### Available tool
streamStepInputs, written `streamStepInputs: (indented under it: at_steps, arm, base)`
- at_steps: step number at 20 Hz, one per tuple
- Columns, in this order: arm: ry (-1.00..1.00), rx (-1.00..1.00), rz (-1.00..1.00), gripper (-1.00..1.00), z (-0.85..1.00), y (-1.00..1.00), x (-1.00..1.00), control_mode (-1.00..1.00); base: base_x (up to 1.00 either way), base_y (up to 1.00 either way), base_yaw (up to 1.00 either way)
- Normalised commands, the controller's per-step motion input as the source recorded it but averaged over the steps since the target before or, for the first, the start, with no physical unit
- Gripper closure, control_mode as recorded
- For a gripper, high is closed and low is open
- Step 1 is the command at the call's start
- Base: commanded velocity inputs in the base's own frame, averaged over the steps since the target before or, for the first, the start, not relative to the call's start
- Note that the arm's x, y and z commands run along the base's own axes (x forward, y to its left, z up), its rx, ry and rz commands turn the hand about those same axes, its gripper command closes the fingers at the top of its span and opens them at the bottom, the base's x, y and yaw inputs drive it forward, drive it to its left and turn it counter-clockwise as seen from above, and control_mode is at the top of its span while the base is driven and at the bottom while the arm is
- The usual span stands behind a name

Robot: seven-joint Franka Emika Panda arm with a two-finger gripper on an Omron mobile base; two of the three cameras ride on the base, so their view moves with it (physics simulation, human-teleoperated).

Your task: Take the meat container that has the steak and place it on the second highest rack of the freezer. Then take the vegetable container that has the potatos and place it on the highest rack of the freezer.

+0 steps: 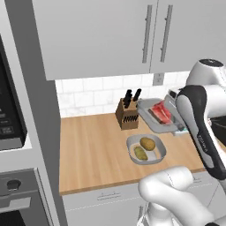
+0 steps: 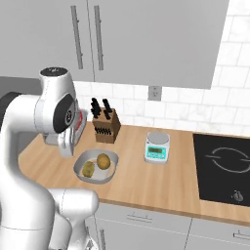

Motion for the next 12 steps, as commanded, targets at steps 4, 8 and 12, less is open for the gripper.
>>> streamStepInputs:
  at_steps: [4, 8, 12]
  arm:
    - [0.0, 0.0, -0.11, 1.0, 0.0, 0.13, 0.0, -1.0]
    - [0.0, -0.03, 0.0, 1.0, -0.03, 0.0, -0.01, -1.0]
    - [-0.01, -0.01, 0.0, 1.0, -0.11, 0.01, -0.02, -1.0]
  base:
    - [0.0, 0.0, 0.0]
    - [0.0, 0.0, 0.0]
    - [0.0, 0.0, 0.0]
